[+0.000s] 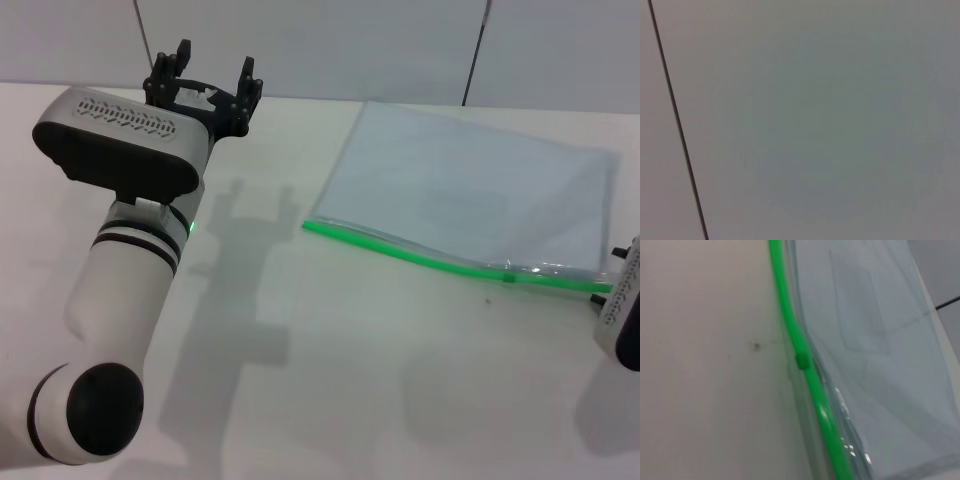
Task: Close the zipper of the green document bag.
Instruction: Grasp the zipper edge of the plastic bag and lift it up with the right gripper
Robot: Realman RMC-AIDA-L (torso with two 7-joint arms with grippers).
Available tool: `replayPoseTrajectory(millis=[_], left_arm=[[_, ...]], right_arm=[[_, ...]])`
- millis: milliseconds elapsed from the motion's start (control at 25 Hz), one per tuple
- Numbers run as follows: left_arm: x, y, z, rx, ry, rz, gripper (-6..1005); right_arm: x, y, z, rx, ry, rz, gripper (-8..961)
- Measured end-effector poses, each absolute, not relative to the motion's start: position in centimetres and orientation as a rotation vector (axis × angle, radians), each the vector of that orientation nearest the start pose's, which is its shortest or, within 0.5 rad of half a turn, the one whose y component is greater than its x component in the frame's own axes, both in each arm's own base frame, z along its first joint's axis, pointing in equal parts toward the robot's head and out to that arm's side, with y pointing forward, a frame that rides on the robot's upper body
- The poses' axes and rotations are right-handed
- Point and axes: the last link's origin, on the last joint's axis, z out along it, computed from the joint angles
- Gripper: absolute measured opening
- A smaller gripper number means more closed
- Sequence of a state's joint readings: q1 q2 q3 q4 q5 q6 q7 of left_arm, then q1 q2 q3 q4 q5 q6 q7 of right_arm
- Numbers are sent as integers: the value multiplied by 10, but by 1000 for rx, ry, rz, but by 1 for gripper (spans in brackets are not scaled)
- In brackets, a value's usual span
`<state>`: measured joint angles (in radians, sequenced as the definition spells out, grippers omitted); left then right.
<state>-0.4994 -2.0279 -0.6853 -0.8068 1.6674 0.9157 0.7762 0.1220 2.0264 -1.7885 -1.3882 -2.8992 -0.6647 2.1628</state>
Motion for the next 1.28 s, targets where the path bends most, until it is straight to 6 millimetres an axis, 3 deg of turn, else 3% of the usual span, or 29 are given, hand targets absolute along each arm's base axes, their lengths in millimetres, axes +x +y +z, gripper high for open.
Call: replayPoseTrajectory(millis=[360, 920, 1280], left_arm=[[-208, 375, -50, -1609, -380, -527, 723], [-207, 376, -50, -1609, -380, -529, 723], [-207, 376, -50, -1609, -381, -530, 723]], right_arm=[[284, 334, -11, -2259, -2, -652, 614], [256, 338, -21, -2279, -90, -597, 575], [251, 342, -16, -2263, -69, -571, 571]])
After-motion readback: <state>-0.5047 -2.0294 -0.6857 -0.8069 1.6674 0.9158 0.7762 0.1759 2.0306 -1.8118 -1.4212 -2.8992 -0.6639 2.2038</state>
